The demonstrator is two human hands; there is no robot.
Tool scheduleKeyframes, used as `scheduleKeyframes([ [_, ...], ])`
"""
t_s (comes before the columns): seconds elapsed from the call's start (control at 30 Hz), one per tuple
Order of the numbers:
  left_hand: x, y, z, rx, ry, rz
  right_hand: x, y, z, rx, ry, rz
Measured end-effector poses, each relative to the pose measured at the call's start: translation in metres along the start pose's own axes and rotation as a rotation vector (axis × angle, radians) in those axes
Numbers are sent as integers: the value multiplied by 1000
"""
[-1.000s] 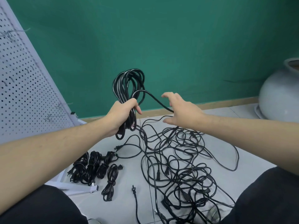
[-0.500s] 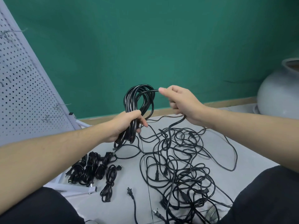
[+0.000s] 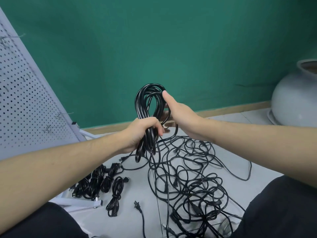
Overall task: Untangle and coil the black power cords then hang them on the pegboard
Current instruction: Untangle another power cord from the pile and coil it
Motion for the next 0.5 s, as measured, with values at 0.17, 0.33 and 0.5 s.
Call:
scheduleKeyframes([
  [0.17, 8, 10, -1, -75, 57, 92, -1, 1, 1, 135, -169, 65],
  [0.33, 12, 11, 0, -65, -22, 122, 1, 2, -2, 72, -223, 45],
  [0.5, 11, 10, 0, -65, -83, 159, -8, 1, 6, 36, -228, 16],
])
Point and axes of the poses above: each hand's wrist, its own y-axis away from the middle knuckle, its own x-axis out of the palm, z = x × y, the point moved 2 cm from there along -y, towards the middle knuckle, and after that the axes turned 13 degrees about -z, right-handed, at the moved point
